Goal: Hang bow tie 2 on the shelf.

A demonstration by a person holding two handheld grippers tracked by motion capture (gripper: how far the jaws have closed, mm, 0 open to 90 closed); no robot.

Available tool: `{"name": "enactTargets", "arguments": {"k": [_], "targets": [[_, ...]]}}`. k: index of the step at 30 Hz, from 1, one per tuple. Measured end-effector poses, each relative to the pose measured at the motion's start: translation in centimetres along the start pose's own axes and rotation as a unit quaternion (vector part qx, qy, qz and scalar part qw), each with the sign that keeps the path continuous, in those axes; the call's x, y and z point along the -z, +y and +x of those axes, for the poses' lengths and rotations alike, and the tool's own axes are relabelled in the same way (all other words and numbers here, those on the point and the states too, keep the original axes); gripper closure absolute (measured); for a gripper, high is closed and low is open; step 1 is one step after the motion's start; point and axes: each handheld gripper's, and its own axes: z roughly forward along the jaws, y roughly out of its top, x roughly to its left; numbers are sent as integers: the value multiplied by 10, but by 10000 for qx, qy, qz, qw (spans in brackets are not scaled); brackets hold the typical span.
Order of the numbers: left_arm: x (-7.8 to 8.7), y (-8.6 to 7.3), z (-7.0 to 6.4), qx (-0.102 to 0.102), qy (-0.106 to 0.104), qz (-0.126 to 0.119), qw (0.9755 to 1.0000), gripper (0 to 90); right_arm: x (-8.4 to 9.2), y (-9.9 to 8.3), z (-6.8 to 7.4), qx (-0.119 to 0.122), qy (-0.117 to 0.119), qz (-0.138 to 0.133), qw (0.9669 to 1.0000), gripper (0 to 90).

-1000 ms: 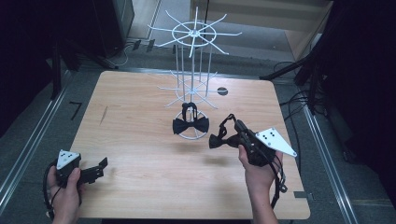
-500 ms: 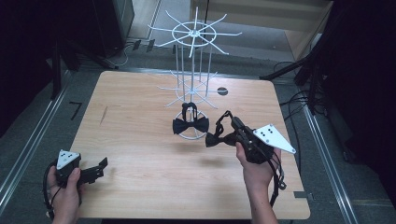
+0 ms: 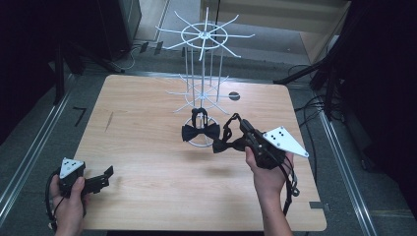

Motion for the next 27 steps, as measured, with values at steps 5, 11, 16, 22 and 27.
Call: {"name": "enactTargets", "arguments": {"k": [5, 11, 16, 22, 27], "targets": [[0, 0, 0, 6, 0, -14, 10000, 0, -5, 2, 1, 6, 26, 13, 10000, 893], [0, 0, 0, 11, -2, -13, 10000, 0, -8, 6, 3, 19, 51, 0, 10000, 893], [0, 0, 0, 17, -2, -16, 10000, 0, -13, 8, 4, 7, 63, 7, 10000, 893], [0, 0, 0, 19, -1, -17, 10000, 0, -19, 6, 3, -6, 53, 84, 10000, 893], [0, 0, 0, 13, -4, -8, 10000, 0, -24, 6, 1, -57, 45, 103, 9999, 893]]}}
